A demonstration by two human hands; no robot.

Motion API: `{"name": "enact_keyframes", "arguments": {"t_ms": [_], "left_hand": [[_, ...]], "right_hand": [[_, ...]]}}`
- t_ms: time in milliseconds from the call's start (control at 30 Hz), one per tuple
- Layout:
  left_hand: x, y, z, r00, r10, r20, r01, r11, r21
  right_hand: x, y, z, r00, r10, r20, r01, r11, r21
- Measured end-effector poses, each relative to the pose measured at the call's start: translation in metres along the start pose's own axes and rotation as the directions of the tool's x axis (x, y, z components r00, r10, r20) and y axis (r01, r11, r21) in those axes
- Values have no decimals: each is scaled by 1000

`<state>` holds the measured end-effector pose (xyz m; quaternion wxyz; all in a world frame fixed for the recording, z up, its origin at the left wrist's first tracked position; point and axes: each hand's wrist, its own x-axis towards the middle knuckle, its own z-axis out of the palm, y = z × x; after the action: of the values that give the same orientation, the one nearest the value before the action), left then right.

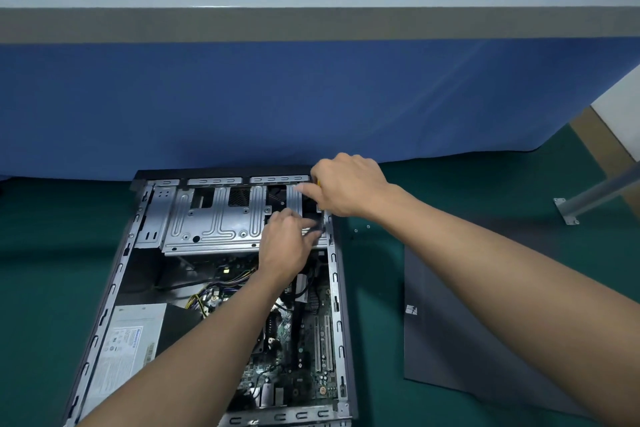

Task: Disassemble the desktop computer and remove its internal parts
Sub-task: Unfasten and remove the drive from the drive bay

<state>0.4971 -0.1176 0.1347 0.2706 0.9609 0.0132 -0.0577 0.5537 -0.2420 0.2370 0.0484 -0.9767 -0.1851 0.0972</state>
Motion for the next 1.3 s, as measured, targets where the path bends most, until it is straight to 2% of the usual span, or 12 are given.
{"name": "enact_keyframes", "arguments": {"t_ms": [200,300,400,533,600,733,833,933,1033,1200,1267,1300], "left_hand": [[1,1,5,999,9,-32,-10,1000,-10],[1,1,6,998,30,-54,-30,1000,-2],[1,5,6,997,50,-57,-48,998,38],[-1,9,6,991,119,-66,-113,990,89],[-2,10,6,986,155,-65,-146,981,129],[-1,11,5,984,176,-30,-167,966,196],[0,11,4,985,165,-39,-157,973,170],[-1,11,2,991,123,-54,-116,987,109],[-6,16,-3,996,6,-89,-20,988,-154],[-20,39,-10,975,-215,-62,144,815,-561],[-25,50,-12,947,-317,48,239,597,-766],[-27,56,-14,925,-354,135,295,450,-843]], "right_hand": [[-1,8,-6,979,-194,66,177,962,208],[-4,14,-7,973,-223,66,203,954,220],[-10,25,-8,987,-163,-7,157,935,318],[-25,45,-7,986,112,-123,-28,839,544],[-36,53,2,946,301,-117,-119,663,739],[-62,57,29,823,563,79,-113,25,993],[-79,57,47,758,600,258,12,-408,913],[-89,58,59,716,587,378,114,-632,766],[-94,58,64,703,577,415,123,-674,729],[-93,46,65,756,519,398,37,-641,767],[-93,39,66,800,516,306,-35,-469,882],[-93,35,68,819,526,229,-87,-281,956]]}}
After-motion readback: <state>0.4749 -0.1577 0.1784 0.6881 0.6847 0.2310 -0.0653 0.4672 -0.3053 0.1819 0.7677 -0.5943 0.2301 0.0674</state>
